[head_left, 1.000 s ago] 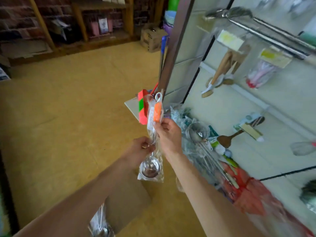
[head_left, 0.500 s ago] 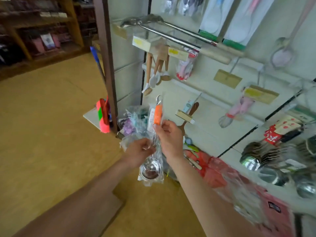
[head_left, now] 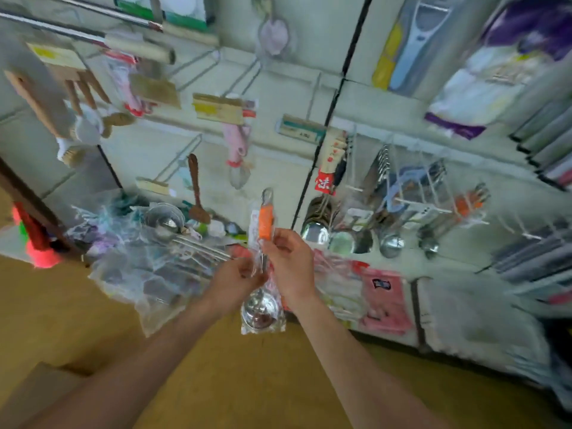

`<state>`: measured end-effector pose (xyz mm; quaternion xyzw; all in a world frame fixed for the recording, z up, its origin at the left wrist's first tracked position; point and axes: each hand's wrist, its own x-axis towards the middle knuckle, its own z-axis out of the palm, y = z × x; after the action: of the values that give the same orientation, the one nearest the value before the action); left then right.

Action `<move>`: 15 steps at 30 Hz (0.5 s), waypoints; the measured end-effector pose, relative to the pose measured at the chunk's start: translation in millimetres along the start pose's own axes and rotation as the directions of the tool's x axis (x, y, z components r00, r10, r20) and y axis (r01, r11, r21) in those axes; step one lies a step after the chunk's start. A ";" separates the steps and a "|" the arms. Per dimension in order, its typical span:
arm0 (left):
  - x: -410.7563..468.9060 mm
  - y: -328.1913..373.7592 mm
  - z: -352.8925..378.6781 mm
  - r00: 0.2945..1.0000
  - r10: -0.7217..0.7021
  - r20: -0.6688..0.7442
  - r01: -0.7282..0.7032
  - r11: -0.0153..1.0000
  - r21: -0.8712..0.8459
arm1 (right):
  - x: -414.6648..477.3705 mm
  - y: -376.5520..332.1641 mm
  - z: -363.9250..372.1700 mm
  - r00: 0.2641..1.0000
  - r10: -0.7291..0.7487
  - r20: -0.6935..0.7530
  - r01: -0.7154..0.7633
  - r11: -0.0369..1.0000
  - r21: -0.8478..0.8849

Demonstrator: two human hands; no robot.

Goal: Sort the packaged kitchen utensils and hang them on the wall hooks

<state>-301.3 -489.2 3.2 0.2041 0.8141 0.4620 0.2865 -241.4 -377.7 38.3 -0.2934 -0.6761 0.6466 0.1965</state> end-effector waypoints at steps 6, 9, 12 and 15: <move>25.2 56.4 139.4 0.981 0.076 0.180 -0.086 0.995 0.048 | 7.1 26.7 -154.5 0.983 0.044 -0.177 -0.041 0.999 0.020; 34.2 81.6 202.1 0.961 0.104 0.258 -0.123 0.991 0.060 | 8.3 42.3 -222.1 0.964 0.051 -0.262 -0.054 0.999 -0.002; 44.2 107.1 258.1 0.946 0.098 0.308 -0.132 0.987 0.092 | 13.3 56.9 -277.7 0.932 0.068 -0.357 -0.073 0.997 0.001; 55.9 127.1 304.8 0.933 0.090 0.348 -0.137 0.984 0.113 | 19.4 65.8 -325.6 0.900 0.086 -0.427 -0.084 0.996 0.024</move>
<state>-135.1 -199.9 -26.5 0.3467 0.7684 0.3790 0.3817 -36.4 -118.5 -0.9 -0.4568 -0.6017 0.5761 0.3121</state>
